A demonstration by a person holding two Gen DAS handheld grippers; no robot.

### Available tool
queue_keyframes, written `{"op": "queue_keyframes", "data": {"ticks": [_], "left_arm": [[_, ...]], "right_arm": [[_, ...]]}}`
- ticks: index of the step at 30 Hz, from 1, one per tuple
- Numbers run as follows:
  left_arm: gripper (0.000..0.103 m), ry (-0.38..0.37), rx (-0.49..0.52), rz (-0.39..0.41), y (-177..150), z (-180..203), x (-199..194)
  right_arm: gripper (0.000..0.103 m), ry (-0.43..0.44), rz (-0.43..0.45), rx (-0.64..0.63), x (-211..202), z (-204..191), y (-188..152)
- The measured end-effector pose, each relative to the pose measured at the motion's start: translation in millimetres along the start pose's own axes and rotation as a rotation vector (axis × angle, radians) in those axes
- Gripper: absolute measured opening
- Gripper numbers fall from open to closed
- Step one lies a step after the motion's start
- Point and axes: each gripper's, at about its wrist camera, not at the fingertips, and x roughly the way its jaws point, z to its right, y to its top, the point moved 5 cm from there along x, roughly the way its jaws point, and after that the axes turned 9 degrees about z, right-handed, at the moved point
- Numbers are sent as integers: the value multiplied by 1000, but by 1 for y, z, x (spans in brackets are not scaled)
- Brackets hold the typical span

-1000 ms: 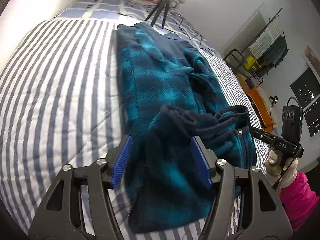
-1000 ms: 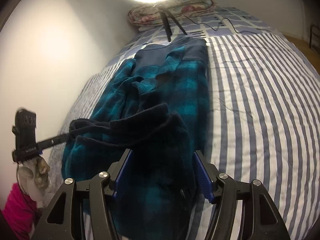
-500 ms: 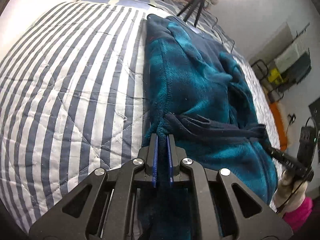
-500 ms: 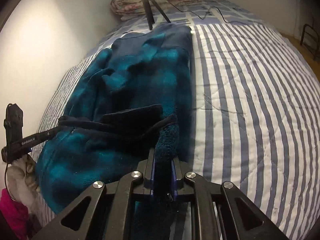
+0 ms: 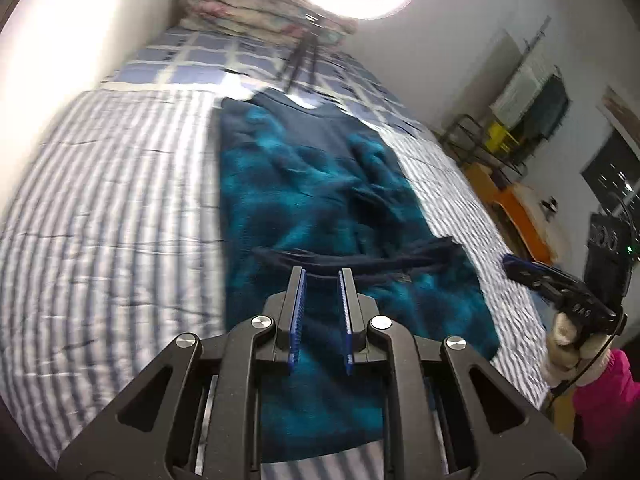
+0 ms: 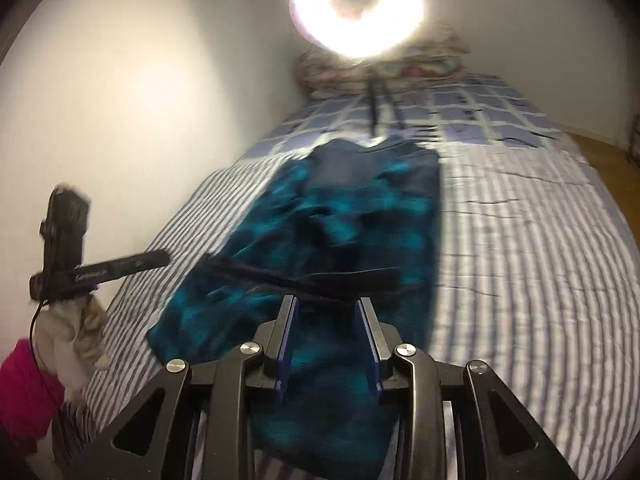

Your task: Fold large clothes

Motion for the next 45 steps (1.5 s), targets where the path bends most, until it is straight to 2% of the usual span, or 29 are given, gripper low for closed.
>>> {"op": "queue_keyframes", "data": {"ticks": [2, 5, 9, 11, 16, 18, 21, 22, 27, 28, 30, 31, 33, 37, 40, 45], "left_arm": [[13, -16, 19, -25, -6, 10, 11], [13, 10, 55, -85, -21, 17, 37], [14, 78, 77, -160, -47, 3, 70], [15, 70, 69, -147, -50, -1, 74], [15, 72, 68, -179, -43, 2, 72], [15, 58, 60, -167, -33, 4, 63], [33, 45, 48, -128, -6, -4, 41], [36, 52, 50, -105, 10, -8, 33], [37, 70, 22, 9, 102, -24, 8], [39, 73, 24, 36, 124, -25, 5], [56, 69, 26, 79, 157, -27, 2], [69, 65, 21, 92, 173, -29, 5], [71, 71, 5, 99, 192, -38, 16], [71, 99, -62, 42, 201, -74, 61], [71, 112, -108, -18, 191, -100, 98], [71, 122, -194, -67, 170, -134, 147]], "right_arm": [[31, 12, -34, -26, 13, -11, -8], [31, -10, -95, -66, 41, -20, -23], [30, -56, -185, -14, 75, -5, -46], [29, -62, -195, 13, 83, 1, -53], [29, -73, -239, 25, 79, -1, -40], [29, -24, -198, 69, 60, 0, -27], [32, 0, -96, 122, 24, 15, 8], [32, -6, -78, 124, 16, 20, 16], [35, -55, 55, 137, -28, 50, 99], [38, -54, 75, 138, -32, 53, 111], [53, -46, 134, 140, -40, 61, 142], [62, -42, 150, 144, -39, 64, 152], [62, -64, 176, 160, -30, 81, 169], [61, -103, 148, 214, 11, 115, 173], [61, -148, 97, 229, 48, 139, 160], [61, -160, 52, 279, 106, 166, 139]]}}
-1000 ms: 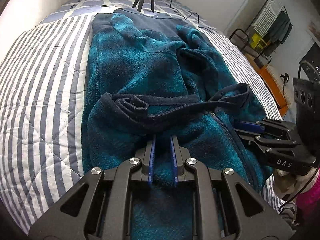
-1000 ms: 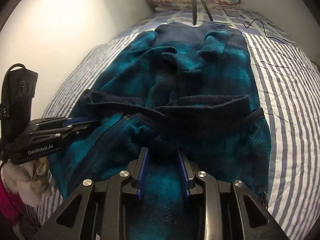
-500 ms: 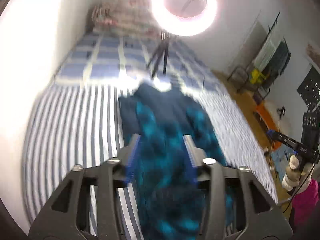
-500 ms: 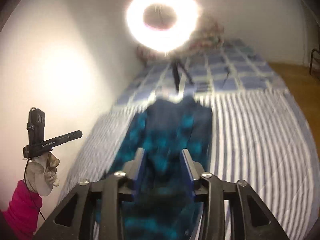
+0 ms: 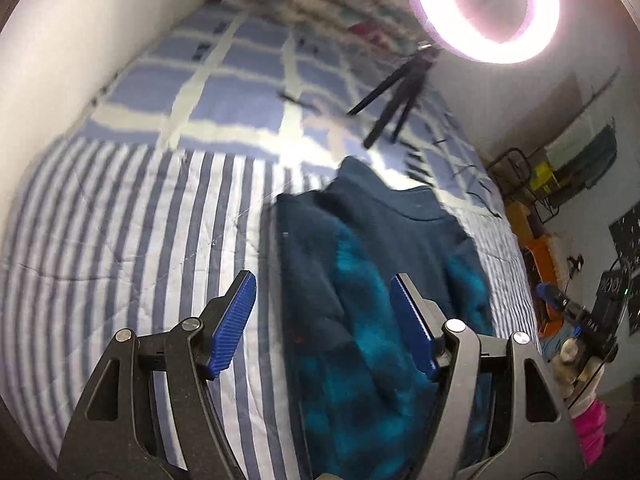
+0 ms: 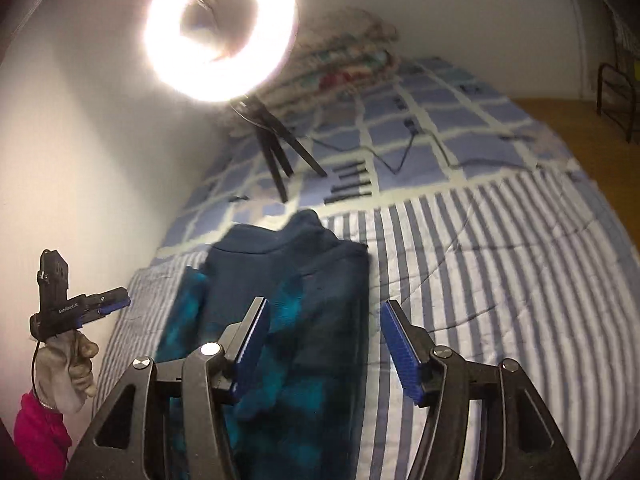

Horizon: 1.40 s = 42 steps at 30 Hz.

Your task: Fold large clothes

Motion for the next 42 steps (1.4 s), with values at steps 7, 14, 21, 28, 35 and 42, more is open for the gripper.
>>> {"op": "queue_keyframes", "data": {"ticks": [7, 14, 21, 28, 35, 42], "left_arm": [[71, 7, -49, -40, -5, -26, 60], [71, 56, 49, -45, -3, -8, 99], [26, 104, 204, -47, -8, 26, 121], [11, 111, 231, 14, -11, 40, 108], [11, 91, 283, 66, -9, 63, 71], [11, 32, 287, 129, -5, 91, 20]], "right_arm": [[53, -11, -54, 31, 65, 18, -17], [53, 2, -71, 107, 104, 35, -21], [22, 15, -111, -36, 122, 6, -22], [6, -17, -54, -210, 98, -26, -16], [6, -30, 0, -285, 62, -50, 0], [6, -33, 48, -320, 21, -70, 8]]}}
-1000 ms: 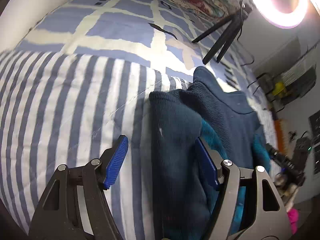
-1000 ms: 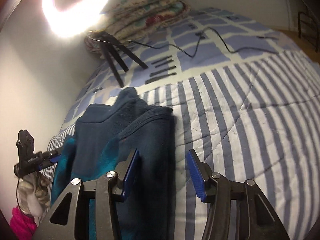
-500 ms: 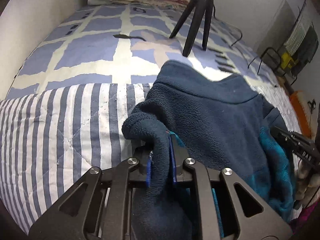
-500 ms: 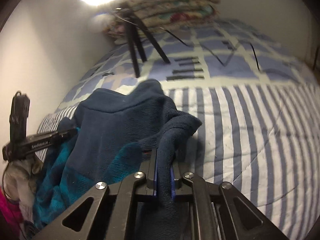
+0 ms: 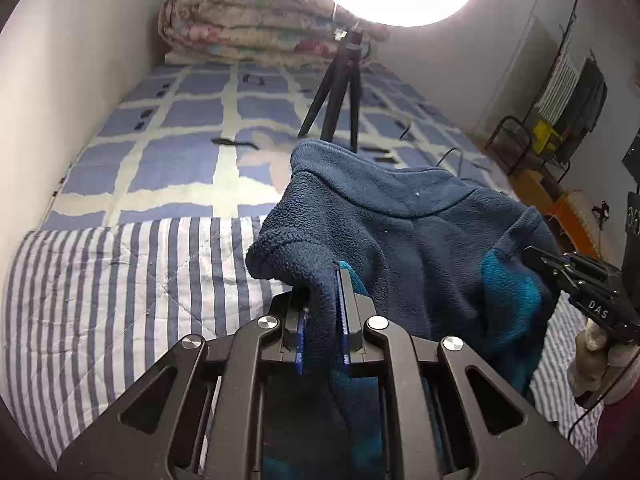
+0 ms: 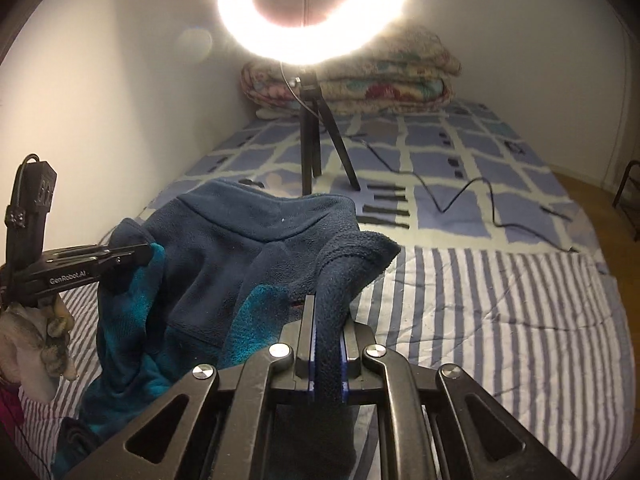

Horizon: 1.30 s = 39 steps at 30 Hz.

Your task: Fold large clothes

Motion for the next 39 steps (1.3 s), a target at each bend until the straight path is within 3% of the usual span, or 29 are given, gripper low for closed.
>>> {"op": "queue_keyframes", "data": {"ticks": [6, 13, 24, 30, 34, 39], "left_arm": [[11, -32, 4, 48, 1, 15, -50], [11, -74, -15, 77, -28, 22, -111], [11, -96, 36, 61, -119, 44, -192], [12, -57, 119, 12, -173, 55, -217], [14, -35, 210, -24, -204, 62, -233], [17, -58, 185, -34, -236, 58, -279]], "right_arm": [[6, 30, 34, -9, -44, -14, 4], [6, 91, 43, -10, -104, -36, -18], [6, 145, -36, -39, -179, -78, -115], [8, 102, -89, -77, -204, -90, -164], [20, 97, -101, -84, -228, -93, -179], [28, 103, -95, -45, -280, -90, -197]]}}
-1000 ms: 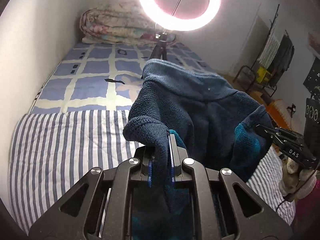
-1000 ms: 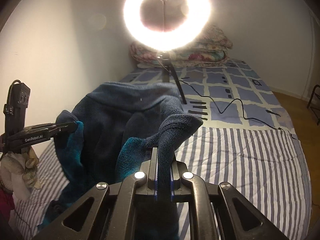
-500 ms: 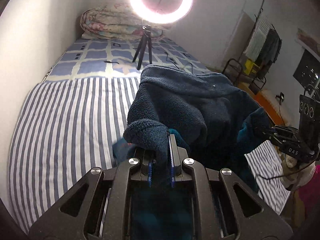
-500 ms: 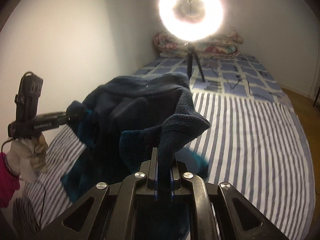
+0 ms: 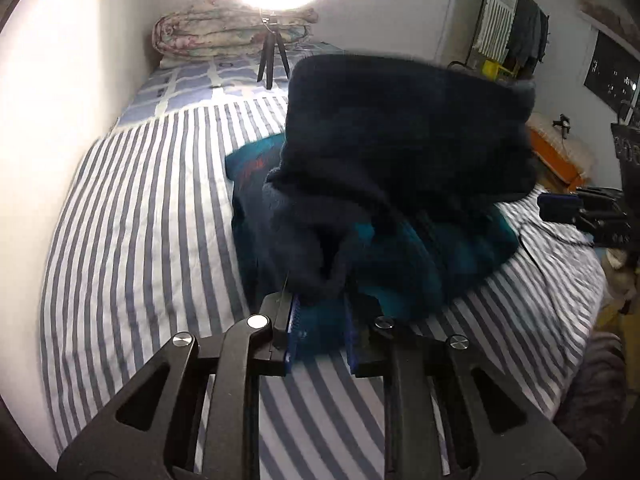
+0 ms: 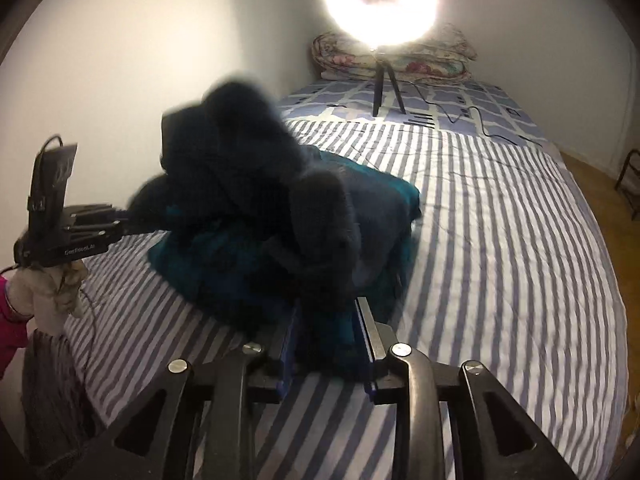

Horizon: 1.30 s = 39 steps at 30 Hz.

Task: Fold large clothes
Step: 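Release the folded bundle and pull both grippers back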

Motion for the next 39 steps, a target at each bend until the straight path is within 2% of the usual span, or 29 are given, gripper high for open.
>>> {"op": "queue_keyframes", "data": {"ticks": [3, 5, 6, 10, 13, 17, 20, 24, 25, 26, 27, 28, 30, 31, 33, 35, 37, 39], "left_arm": [[32, -46, -43, 21, -17, -1, -39], [49, -62, -97, 43, -18, -9, -57], [52, -72, -147, 55, -15, -17, -62], [61, -101, -398, 89, 7, -59, -65], [62, -137, -535, 78, 22, -82, -48], [62, -184, -672, 30, 30, -95, -24], [62, -175, -636, 4, 37, -85, -8], [62, -174, -627, -38, 33, -69, 9], [56, -171, -614, -40, 32, -65, 13], [34, -168, -604, -44, 30, -62, 13], [20, -171, -593, -62, 28, -57, 17], [14, -165, -588, -71, 25, -53, 19], [9, -165, -580, -60, 22, -47, 16], [8, -175, -578, -55, 21, -42, 11], [8, -198, -567, -40, 16, -31, -4], [8, -173, -477, -37, 4, -13, -14], [8, -105, -367, -87, -18, 2, -5], [7, -115, -374, -160, -42, 5, 8]], "right_arm": [[29, 28, 36, 69, -33, 6, -5], [34, 47, 66, 138, -46, 13, -2], [35, 56, 81, 185, -50, 18, 1], [50, 76, 91, 305, -47, 23, 11], [71, 108, 59, 376, -29, 18, 12], [71, 151, -16, 470, 6, 10, -4], [71, 165, -65, 508, 29, 1, -19], [68, 153, -75, 553, 50, -3, -23], [61, 146, -72, 558, 55, -2, -24], [46, 145, -70, 567, 58, -1, -24], [33, 162, -67, 593, 60, 1, -25], [17, 176, -68, 615, 61, 3, -25], [3, 184, -38, 636, 53, 8, -21], [1, 181, -27, 609, 45, 9, -16], [1, 165, -15, 535, 29, 7, -8], [4, 119, -34, 439, 19, 4, -5], [9, 32, -73, 325, 11, 2, -4], [21, -6, -60, 247, -5, -2, -2]]}}
